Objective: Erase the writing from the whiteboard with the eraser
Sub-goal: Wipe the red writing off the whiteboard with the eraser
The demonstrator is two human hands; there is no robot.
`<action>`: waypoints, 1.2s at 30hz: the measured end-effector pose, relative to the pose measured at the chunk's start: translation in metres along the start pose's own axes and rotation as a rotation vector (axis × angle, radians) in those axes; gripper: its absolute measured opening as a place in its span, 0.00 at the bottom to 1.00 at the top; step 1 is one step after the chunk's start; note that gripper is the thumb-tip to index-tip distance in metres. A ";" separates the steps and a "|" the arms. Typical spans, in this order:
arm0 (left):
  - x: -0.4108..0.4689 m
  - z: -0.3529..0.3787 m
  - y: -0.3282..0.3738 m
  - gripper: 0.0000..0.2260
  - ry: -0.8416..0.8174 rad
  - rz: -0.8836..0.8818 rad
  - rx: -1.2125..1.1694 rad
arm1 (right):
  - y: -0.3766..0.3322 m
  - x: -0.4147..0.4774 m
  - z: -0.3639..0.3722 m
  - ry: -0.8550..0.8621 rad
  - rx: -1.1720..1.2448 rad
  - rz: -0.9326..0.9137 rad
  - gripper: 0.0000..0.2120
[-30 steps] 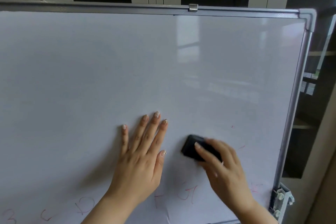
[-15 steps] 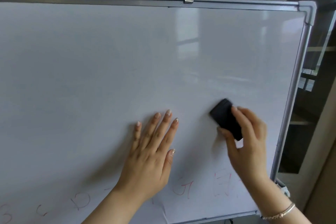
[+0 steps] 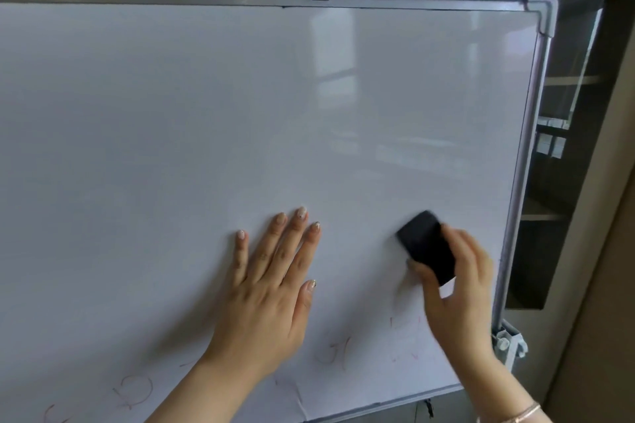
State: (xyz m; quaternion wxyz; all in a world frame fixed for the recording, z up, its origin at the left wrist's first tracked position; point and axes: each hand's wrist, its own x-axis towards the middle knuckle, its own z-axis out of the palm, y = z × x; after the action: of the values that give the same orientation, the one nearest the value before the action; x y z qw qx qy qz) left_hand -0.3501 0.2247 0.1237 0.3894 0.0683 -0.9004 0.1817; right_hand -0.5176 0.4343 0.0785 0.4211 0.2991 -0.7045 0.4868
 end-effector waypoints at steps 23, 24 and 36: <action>-0.005 -0.005 -0.002 0.30 -0.035 0.012 -0.095 | -0.017 -0.014 0.006 0.037 0.067 0.188 0.32; -0.006 -0.006 -0.003 0.30 -0.034 0.015 -0.114 | -0.016 -0.007 0.002 0.043 0.067 0.236 0.31; -0.032 -0.040 -0.037 0.28 0.143 -0.105 -0.304 | -0.106 -0.018 0.024 -0.088 0.160 -0.248 0.25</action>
State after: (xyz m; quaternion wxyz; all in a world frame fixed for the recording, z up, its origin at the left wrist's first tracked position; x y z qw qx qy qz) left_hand -0.2913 0.2056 0.1362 0.4672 0.0423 -0.8827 0.0274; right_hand -0.4282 0.3748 0.1050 0.4216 0.4373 -0.6390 0.4719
